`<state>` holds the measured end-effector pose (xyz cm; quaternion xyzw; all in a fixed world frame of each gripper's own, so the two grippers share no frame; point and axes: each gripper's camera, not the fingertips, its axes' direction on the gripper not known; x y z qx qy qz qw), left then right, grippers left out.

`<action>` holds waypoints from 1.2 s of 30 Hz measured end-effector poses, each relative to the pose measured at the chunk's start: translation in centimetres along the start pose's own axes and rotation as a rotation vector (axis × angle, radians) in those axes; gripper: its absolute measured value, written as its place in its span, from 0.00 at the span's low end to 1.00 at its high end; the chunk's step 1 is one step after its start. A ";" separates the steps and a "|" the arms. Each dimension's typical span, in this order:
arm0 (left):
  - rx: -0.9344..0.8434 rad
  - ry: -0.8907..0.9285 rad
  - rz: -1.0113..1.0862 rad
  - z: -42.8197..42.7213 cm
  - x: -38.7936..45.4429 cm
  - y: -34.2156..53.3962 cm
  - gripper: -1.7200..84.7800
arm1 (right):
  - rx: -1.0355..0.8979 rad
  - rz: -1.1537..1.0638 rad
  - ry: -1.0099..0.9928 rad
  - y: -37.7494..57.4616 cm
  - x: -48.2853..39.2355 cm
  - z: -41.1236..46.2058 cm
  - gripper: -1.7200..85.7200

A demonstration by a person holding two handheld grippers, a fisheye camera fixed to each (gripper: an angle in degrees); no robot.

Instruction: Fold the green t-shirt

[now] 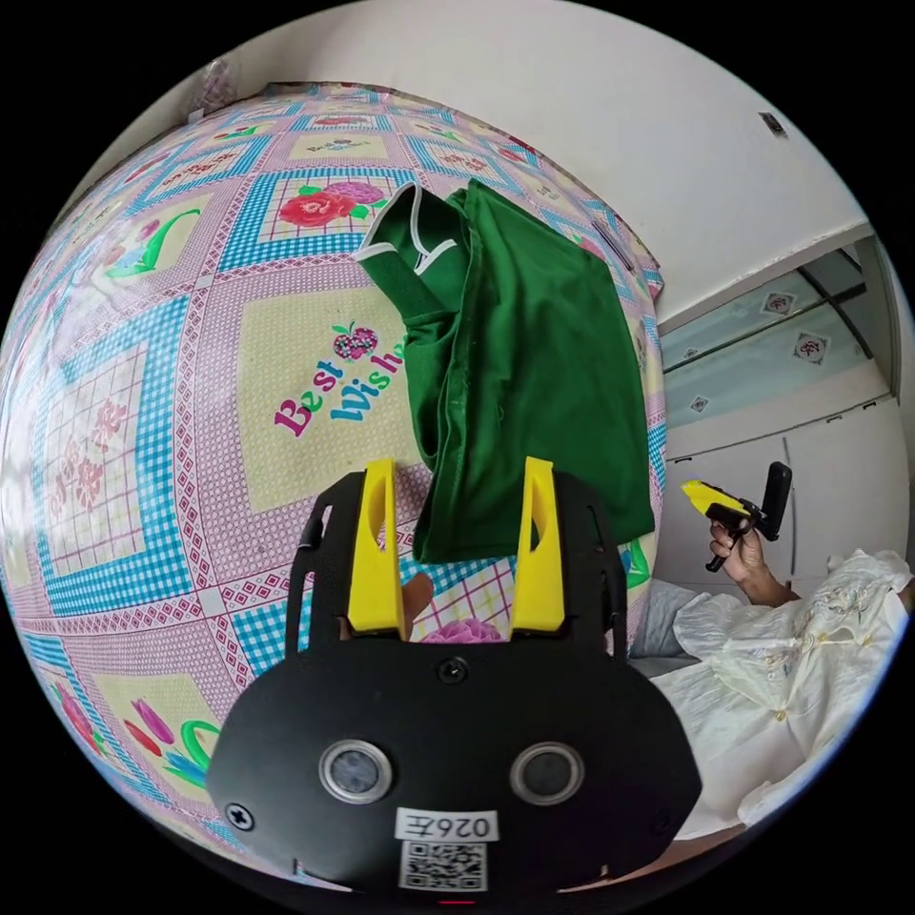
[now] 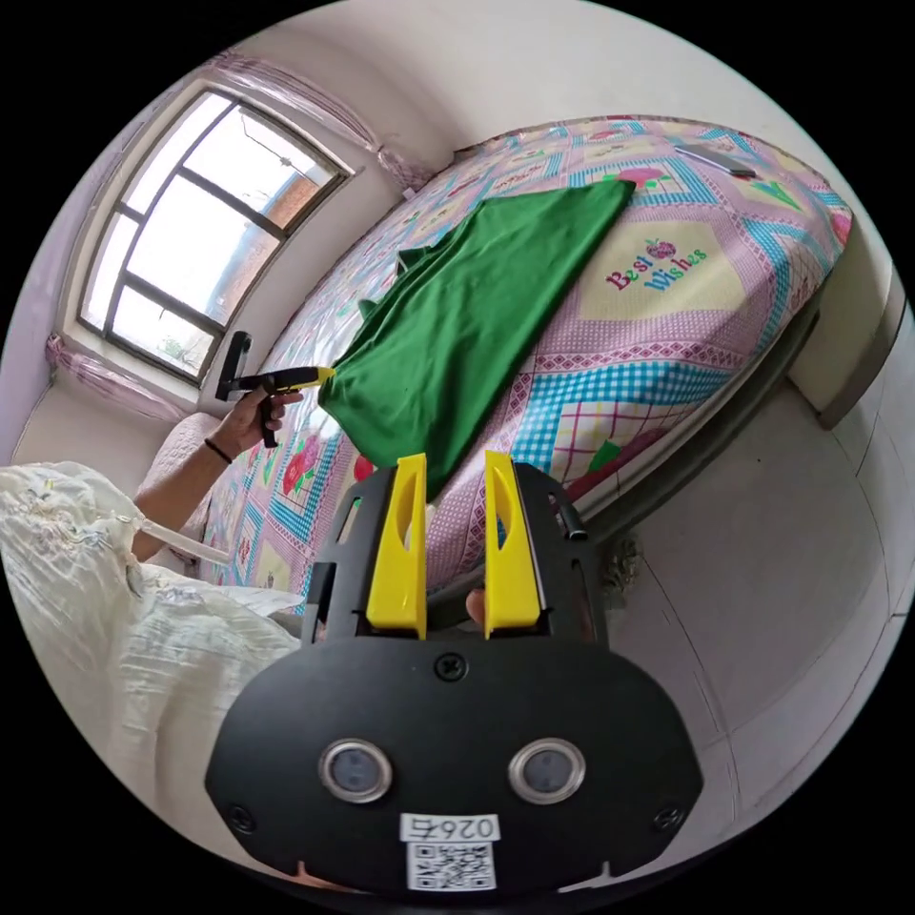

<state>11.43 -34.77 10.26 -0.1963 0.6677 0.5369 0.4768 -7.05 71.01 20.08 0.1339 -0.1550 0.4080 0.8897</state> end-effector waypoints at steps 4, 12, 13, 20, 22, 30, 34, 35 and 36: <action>-0.022 0.088 -0.049 0.0 -0.8 -0.9 0.21 | -0.060 0.046 -0.065 -2.1 1.9 2.3 0.09; -0.002 0.244 -0.131 0.1 -3.4 -1.4 0.16 | -0.156 0.122 -0.186 -5.4 4.6 5.2 0.07; -0.011 0.280 -0.128 0.3 -3.8 -1.6 0.15 | -0.166 0.129 -0.192 -5.6 4.7 5.4 0.07; -0.014 0.387 -0.144 1.1 -5.7 -3.2 0.12 | -0.168 0.132 -0.197 -7.6 4.6 4.9 0.08; -0.013 0.390 -0.138 1.0 -5.9 -3.7 0.12 | -0.160 0.134 -0.199 -8.1 4.6 4.6 0.08; -0.022 0.402 -0.124 0.1 -6.7 -5.8 0.14 | -0.123 0.193 -0.150 -9.6 5.1 2.9 0.08; -0.042 0.386 -0.108 -0.2 -7.0 -7.1 0.13 | -0.143 0.198 -0.161 -10.2 5.1 2.8 0.07; -0.049 0.388 -0.111 -0.1 -7.2 -7.6 0.12 | -0.142 0.201 -0.175 -10.6 5.1 3.0 0.06; -0.054 0.389 -0.113 -0.1 -7.3 -7.8 0.12 | -0.141 0.201 -0.179 -10.8 5.2 3.1 0.06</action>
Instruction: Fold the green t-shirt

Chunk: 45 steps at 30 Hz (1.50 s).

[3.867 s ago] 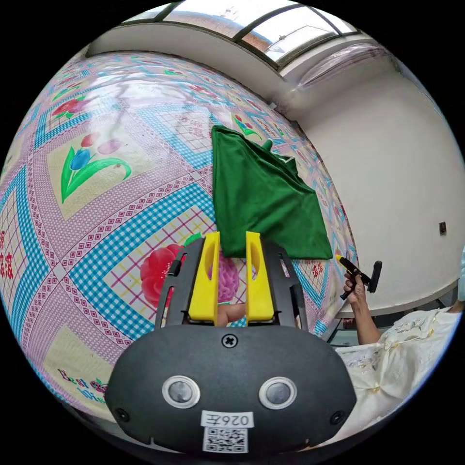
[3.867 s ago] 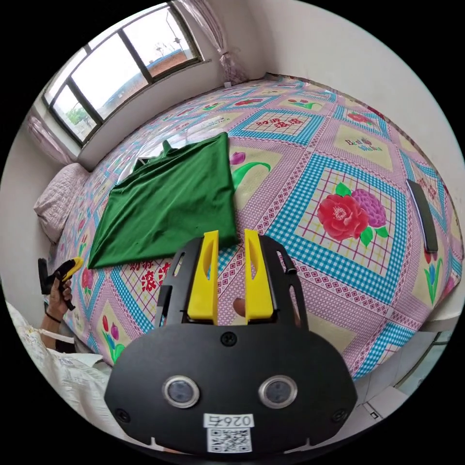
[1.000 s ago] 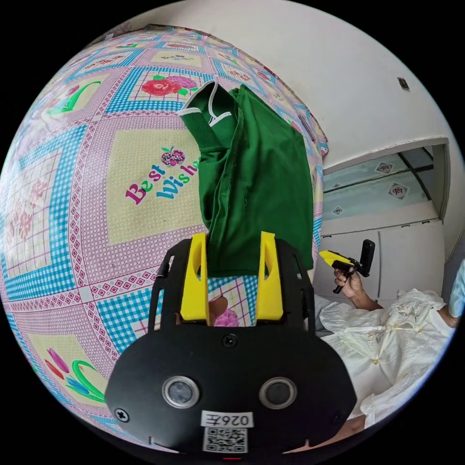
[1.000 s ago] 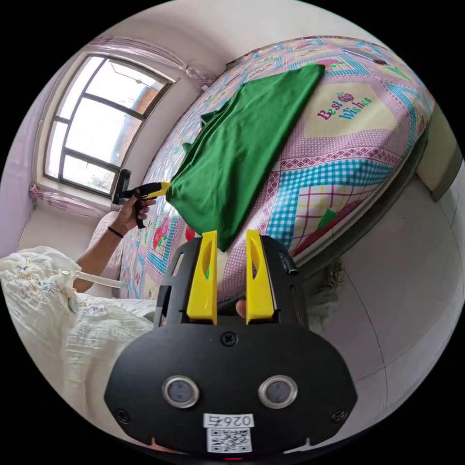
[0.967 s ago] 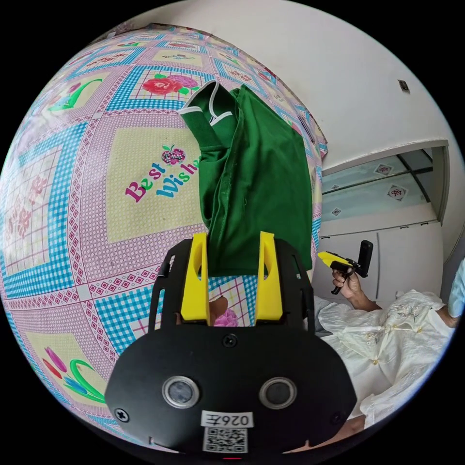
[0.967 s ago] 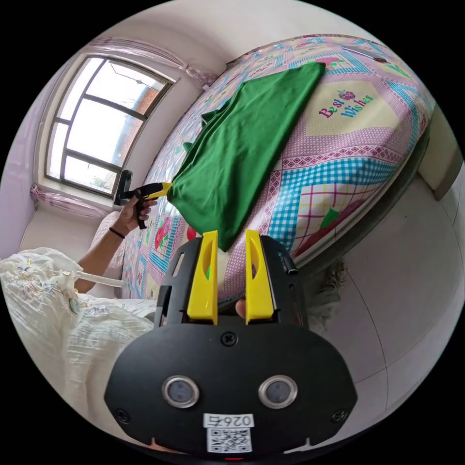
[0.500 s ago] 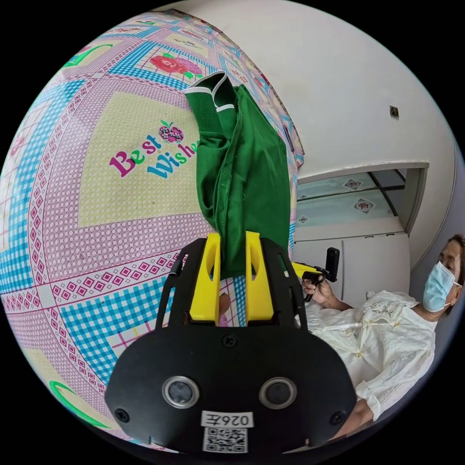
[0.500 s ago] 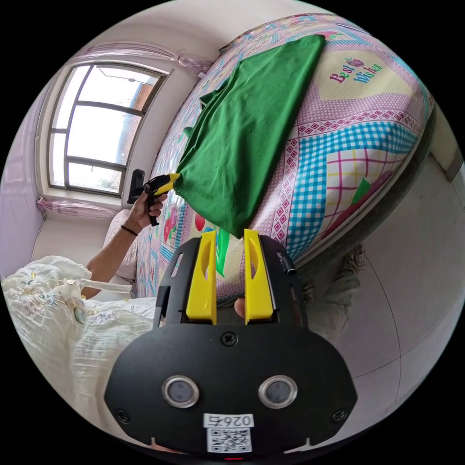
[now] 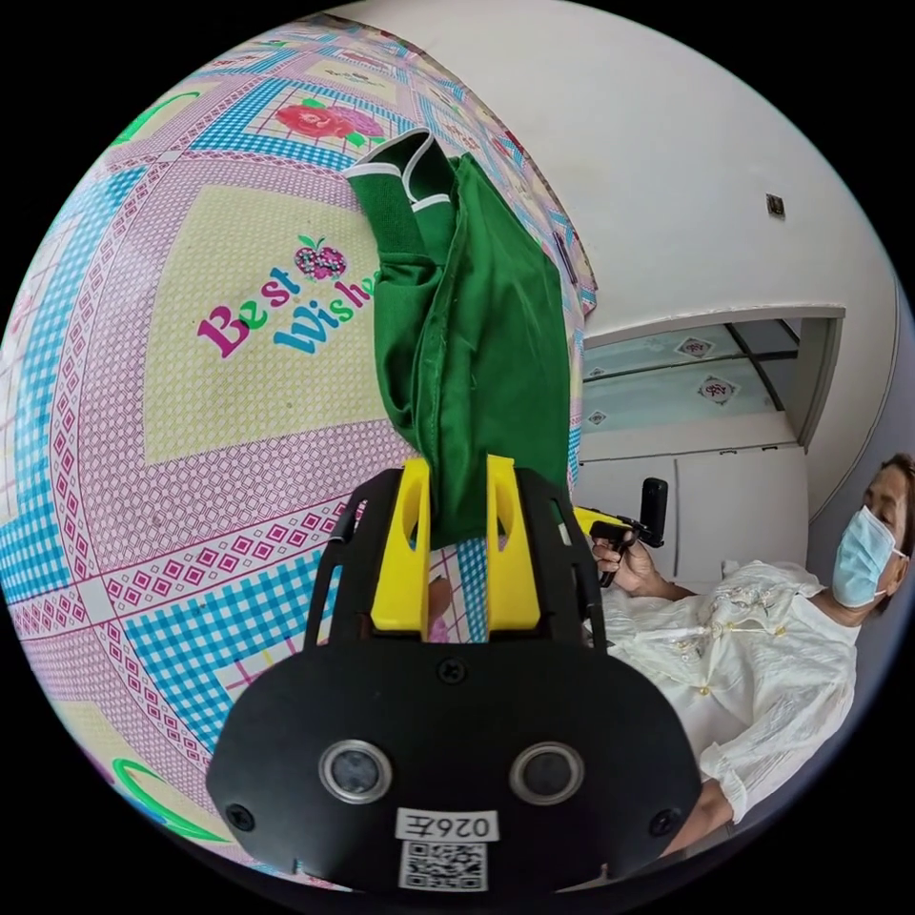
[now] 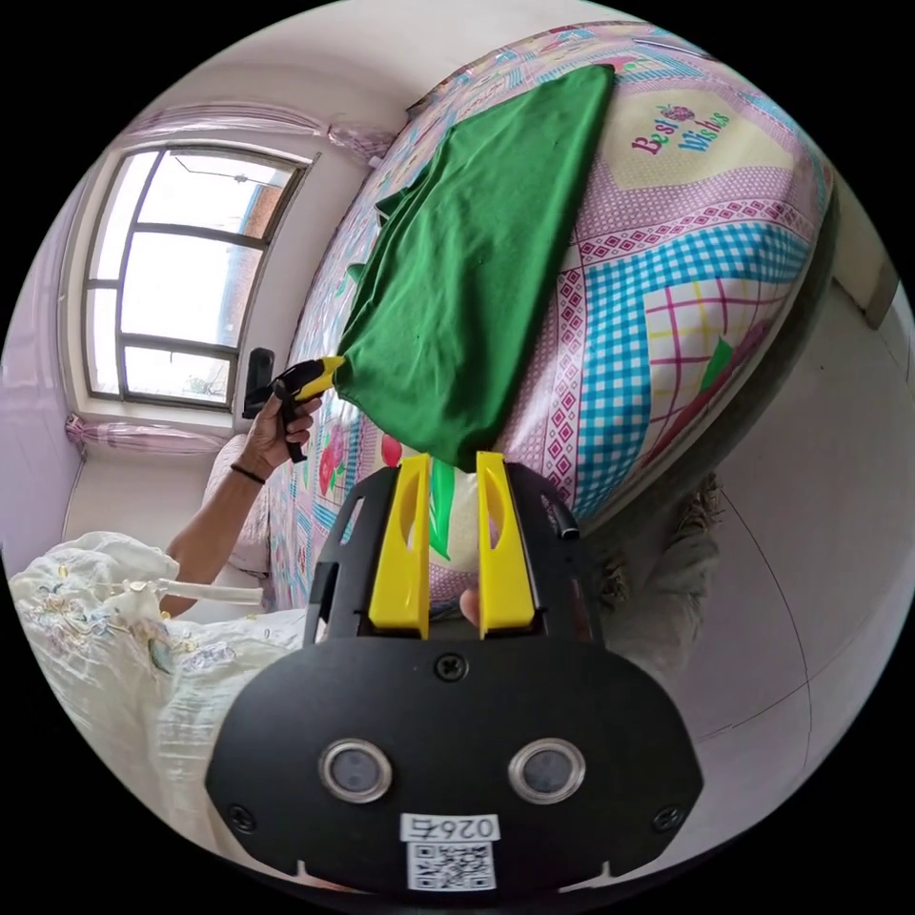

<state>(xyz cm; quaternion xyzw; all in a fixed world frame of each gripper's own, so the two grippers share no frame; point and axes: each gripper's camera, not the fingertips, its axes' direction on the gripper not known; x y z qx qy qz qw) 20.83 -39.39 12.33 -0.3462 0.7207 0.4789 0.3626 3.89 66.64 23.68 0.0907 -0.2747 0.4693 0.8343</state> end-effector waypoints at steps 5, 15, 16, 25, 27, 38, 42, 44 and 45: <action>-0.033 0.014 -0.039 -0.4 -1.1 -1.5 0.04 | -0.021 0.029 -0.058 -1.2 1.3 -0.3 0.01; -0.001 0.181 -0.092 -2.4 -3.2 -2.4 0.02 | -0.049 0.024 -0.185 0.3 3.3 -4.5 0.00; -0.006 0.193 -0.092 -2.5 -3.3 -2.4 0.02 | -0.051 0.022 -0.190 0.7 3.3 -5.0 0.00; 0.003 0.396 -0.139 -3.2 -3.4 0.8 0.02 | -0.077 0.018 -0.226 6.6 2.8 -10.3 0.00; 0.021 0.449 -0.157 -3.3 -3.4 1.8 0.02 | -0.078 0.023 -0.241 7.9 2.5 -11.6 0.00; 0.166 0.713 -0.137 -5.3 0.2 -9.0 0.01 | 0.125 -0.080 -0.364 0.8 1.2 -20.3 0.00; 0.147 0.687 -0.121 -5.3 1.6 -17.8 0.01 | 0.189 -0.112 -0.364 -6.2 2.1 -22.0 0.00; 0.132 0.667 -0.133 -4.5 1.8 -23.5 0.02 | 0.211 -0.108 -0.325 -10.9 3.0 -22.3 0.00; 0.130 0.665 -0.142 -4.1 1.7 -24.8 0.02 | 0.214 -0.104 -0.321 -12.1 3.4 -22.3 0.00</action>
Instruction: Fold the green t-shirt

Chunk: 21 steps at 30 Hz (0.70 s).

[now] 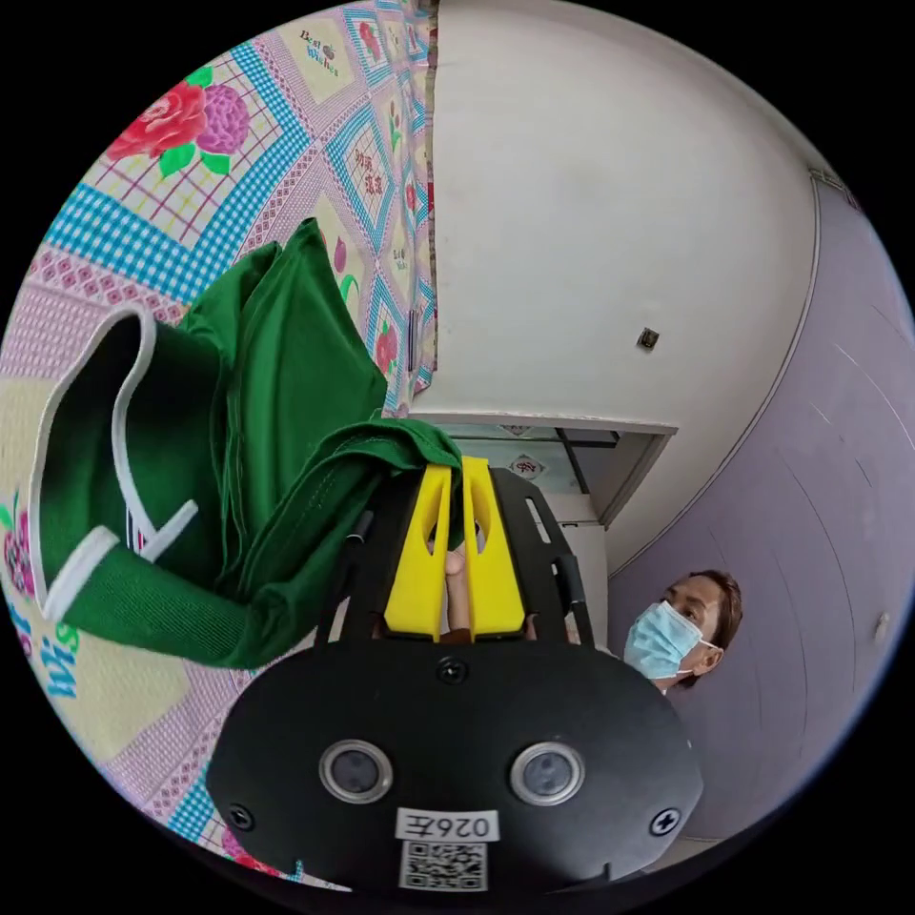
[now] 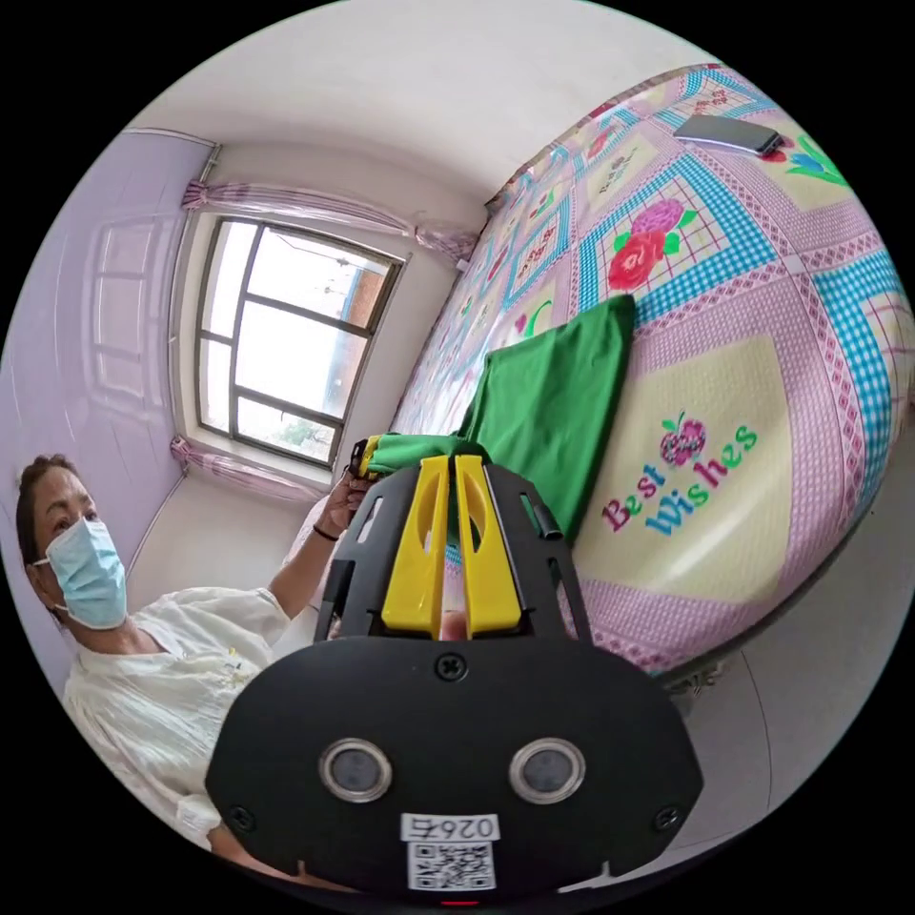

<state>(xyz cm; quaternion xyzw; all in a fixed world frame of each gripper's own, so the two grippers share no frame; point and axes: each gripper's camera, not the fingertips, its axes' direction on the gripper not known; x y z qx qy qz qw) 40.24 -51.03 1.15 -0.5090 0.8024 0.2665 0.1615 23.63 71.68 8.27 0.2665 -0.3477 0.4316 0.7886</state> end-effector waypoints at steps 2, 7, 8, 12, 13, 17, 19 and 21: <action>0.026 -0.011 -0.049 1.5 -1.2 -4.5 0.02 | 0.014 0.040 0.007 -3.8 2.3 0.8 0.00; 0.018 -0.093 -0.122 4.3 -4.4 -10.7 0.08 | 0.011 0.134 0.040 -7.9 6.7 3.5 0.01; 0.016 -0.110 -0.141 4.8 -5.2 -11.6 0.14 | -0.001 0.158 0.054 -8.2 7.6 4.3 0.02; 0.029 0.001 -0.132 5.6 -6.4 -13.1 0.24 | 0.002 0.167 0.050 -7.5 8.2 5.7 0.07; 0.048 0.046 -0.109 5.6 -6.3 -13.3 0.25 | 0.016 0.160 0.047 -6.9 8.0 5.7 0.07; 0.098 0.075 0.046 5.4 -3.8 -12.5 0.21 | 0.092 0.113 0.093 -3.7 5.9 5.0 0.08; 0.076 0.012 0.095 5.9 -2.5 -11.8 0.19 | 0.092 0.066 0.152 -2.0 4.0 5.6 0.08; 0.053 -0.105 0.132 6.9 -1.3 -10.9 0.15 | 0.070 0.009 0.202 -0.4 2.1 7.0 0.07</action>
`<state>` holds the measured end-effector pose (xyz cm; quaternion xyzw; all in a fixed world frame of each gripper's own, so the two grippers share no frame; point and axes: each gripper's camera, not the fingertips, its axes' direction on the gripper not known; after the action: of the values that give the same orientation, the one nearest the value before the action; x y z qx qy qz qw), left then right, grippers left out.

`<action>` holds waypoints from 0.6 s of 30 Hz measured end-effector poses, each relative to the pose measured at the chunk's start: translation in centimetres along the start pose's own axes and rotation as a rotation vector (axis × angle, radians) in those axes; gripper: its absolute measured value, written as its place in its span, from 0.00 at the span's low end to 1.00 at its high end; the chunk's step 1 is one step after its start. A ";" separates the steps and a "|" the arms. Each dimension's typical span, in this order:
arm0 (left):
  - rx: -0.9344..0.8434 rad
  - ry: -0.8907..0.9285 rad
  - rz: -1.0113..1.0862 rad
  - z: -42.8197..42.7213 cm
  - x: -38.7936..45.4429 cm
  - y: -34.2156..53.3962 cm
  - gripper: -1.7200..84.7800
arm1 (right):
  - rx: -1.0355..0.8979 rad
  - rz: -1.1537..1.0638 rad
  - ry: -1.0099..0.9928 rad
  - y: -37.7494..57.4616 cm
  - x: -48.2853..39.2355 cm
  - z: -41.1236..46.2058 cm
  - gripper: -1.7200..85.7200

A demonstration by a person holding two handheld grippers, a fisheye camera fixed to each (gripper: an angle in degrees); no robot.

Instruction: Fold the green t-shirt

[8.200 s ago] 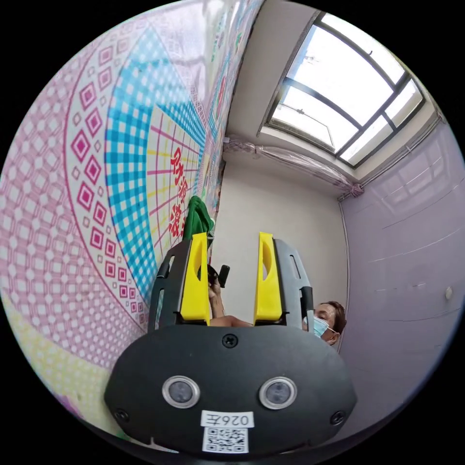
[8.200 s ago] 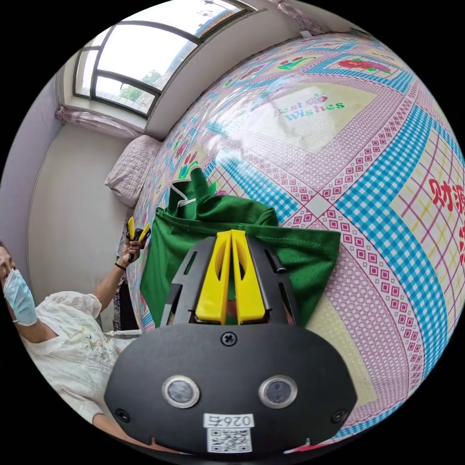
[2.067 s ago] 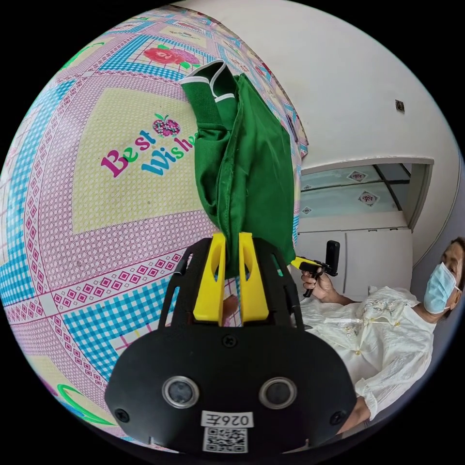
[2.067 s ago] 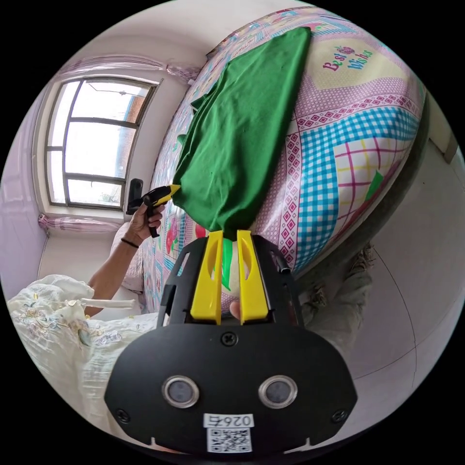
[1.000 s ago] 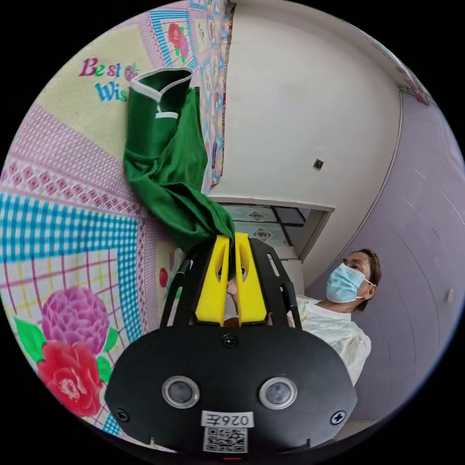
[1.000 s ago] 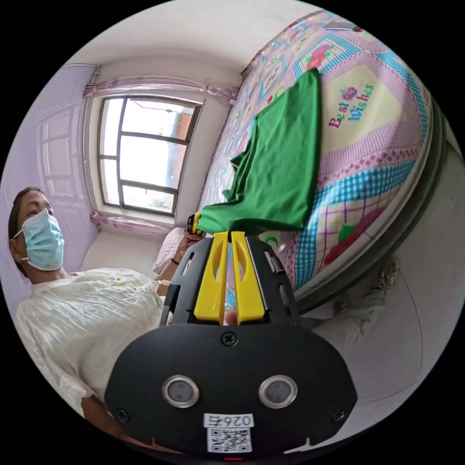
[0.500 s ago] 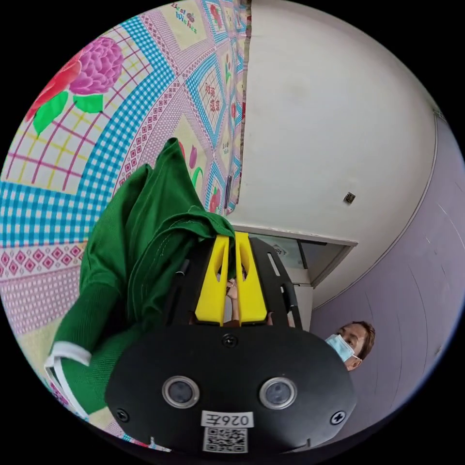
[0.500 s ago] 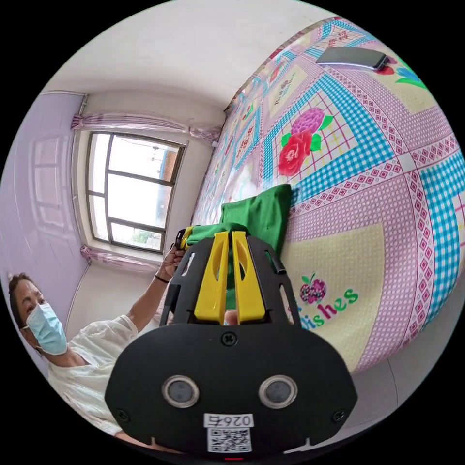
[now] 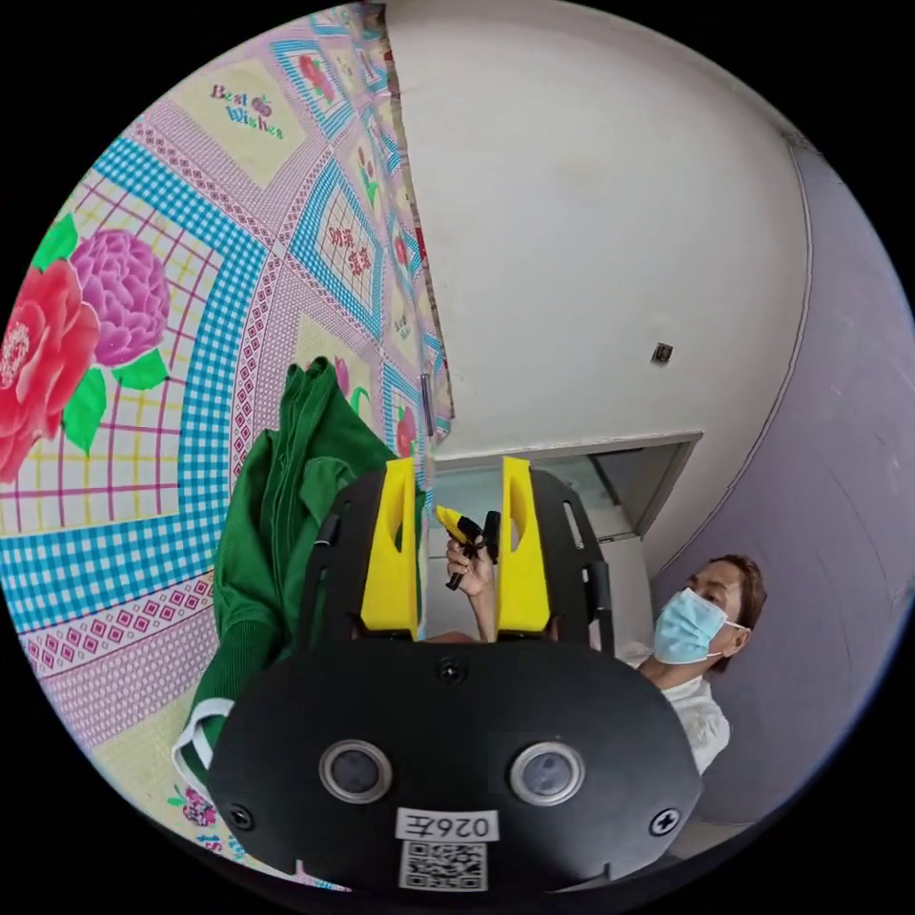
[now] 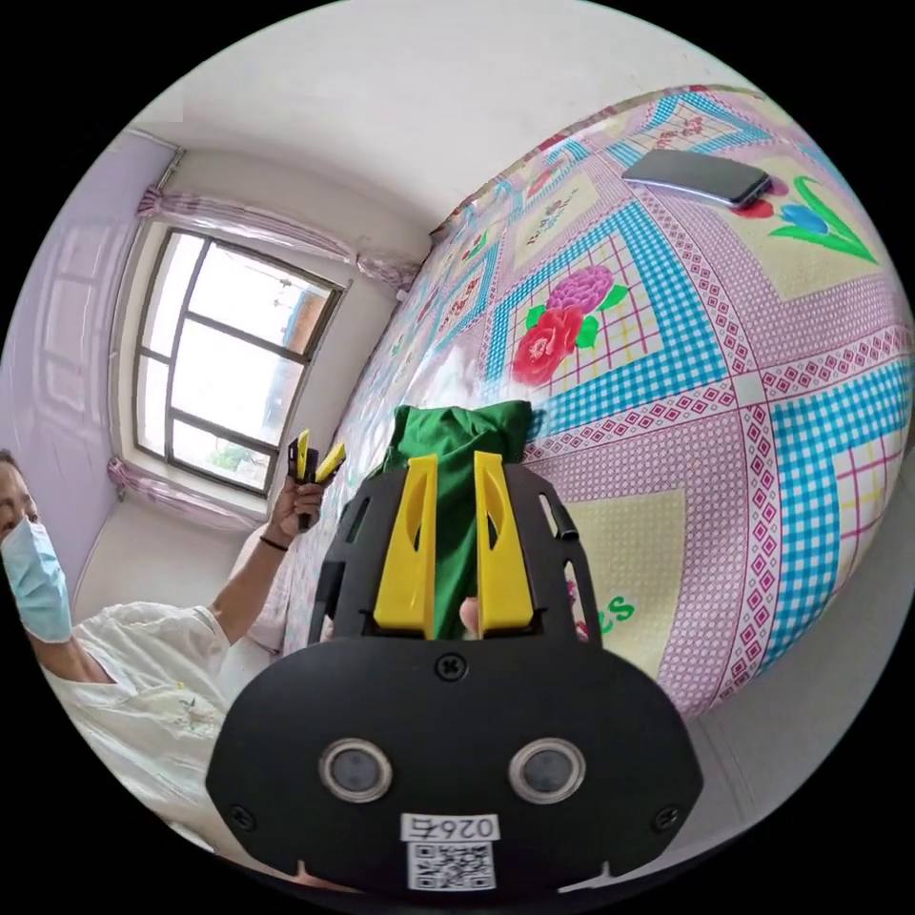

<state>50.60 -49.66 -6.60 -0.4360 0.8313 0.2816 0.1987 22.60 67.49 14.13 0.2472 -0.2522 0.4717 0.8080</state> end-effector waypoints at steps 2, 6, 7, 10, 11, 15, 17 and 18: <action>-0.070 -0.192 0.066 2.1 1.5 0.9 0.09 | -0.029 -0.076 0.066 1.9 -2.5 1.7 0.08; -0.166 -0.580 0.230 6.9 4.0 2.0 0.07 | -0.065 -0.199 0.197 3.9 -6.1 4.8 0.08; -0.205 -0.705 0.314 8.9 4.9 2.4 0.07 | -0.071 -0.246 0.242 4.4 -7.2 5.7 0.07; -0.291 -0.947 0.497 13.5 6.4 3.1 0.07 | -0.100 -0.365 0.357 5.5 -9.8 7.6 0.07; -0.335 -1.000 0.549 15.0 6.4 3.2 0.07 | -0.111 -0.410 0.398 6.0 -10.7 8.3 0.06; -0.444 -0.965 0.541 17.3 4.9 1.8 0.13 | -0.142 -0.463 0.454 6.6 -11.7 10.1 0.07; -0.472 -0.836 0.457 17.5 3.2 0.1 0.18 | -0.165 -0.436 0.427 6.4 -11.0 11.3 0.08; -0.482 -0.804 0.437 17.5 2.7 -0.3 0.19 | -0.171 -0.427 0.418 6.3 -10.7 11.6 0.08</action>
<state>50.87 -40.22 -21.60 -0.1427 0.6723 0.6456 0.3329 10.46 55.99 16.96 0.1235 -0.0618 0.3090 0.9410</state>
